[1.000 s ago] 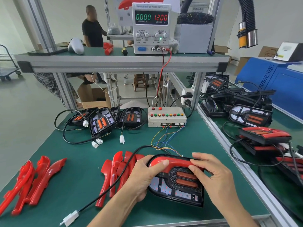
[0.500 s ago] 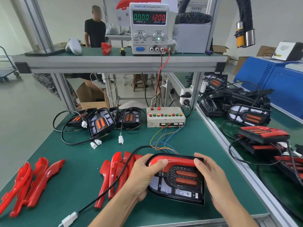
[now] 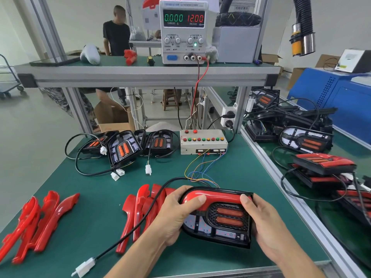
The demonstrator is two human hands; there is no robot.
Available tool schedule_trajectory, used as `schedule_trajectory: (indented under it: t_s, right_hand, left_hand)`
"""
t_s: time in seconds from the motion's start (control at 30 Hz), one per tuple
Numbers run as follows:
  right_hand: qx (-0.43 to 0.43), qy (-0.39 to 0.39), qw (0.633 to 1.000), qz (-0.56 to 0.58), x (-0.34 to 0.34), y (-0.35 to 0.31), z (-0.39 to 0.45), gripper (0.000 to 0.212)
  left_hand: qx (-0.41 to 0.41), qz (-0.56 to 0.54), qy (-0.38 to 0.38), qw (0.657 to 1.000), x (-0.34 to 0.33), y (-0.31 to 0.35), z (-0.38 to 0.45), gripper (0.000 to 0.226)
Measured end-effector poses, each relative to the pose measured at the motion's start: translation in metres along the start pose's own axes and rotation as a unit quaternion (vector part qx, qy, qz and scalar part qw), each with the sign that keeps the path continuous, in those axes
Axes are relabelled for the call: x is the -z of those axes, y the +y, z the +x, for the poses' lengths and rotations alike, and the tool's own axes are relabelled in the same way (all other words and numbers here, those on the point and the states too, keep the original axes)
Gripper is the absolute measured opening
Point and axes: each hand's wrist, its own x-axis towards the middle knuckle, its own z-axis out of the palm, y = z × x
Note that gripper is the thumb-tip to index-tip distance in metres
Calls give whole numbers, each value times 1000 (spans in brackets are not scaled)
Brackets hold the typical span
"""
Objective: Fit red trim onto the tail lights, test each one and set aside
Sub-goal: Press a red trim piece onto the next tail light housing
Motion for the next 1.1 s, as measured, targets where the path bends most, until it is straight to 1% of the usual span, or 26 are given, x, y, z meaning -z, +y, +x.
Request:
schedule_trajectory:
  t_s: [0.17,0.3,0.4,0.57,0.7,0.8,0.93,1.1]
  right_hand:
    - [18,-1,1000,11,-1,-4,-1,34]
    - [23,10,1000,3,-2,-4,-2,31]
    - [32,12,999,-9,-3,-4,-3,30]
    - [51,18,998,-25,-3,-7,-5,36]
    - [54,26,997,-56,-3,-12,-5,36]
    - [49,31,998,-35,-4,-14,-5,36]
    - [43,51,998,-22,-5,-17,-3,40]
    - [31,65,997,-37,-3,-18,-5,44]
  left_hand:
    - [-3,-4,-9,1000,0,1,0,31]
    - [-8,0,-17,1000,0,1,0,37]
    - [-19,8,-8,1000,-2,0,-1,32]
    - [-36,7,-3,999,-4,-2,1,33]
    - [-33,7,-9,999,-5,-3,3,32]
    - [-24,12,-7,1000,-8,-4,5,35]
    - [3,-6,-51,999,-6,-2,6,47]
    - [0,12,-72,997,-5,2,9,44]
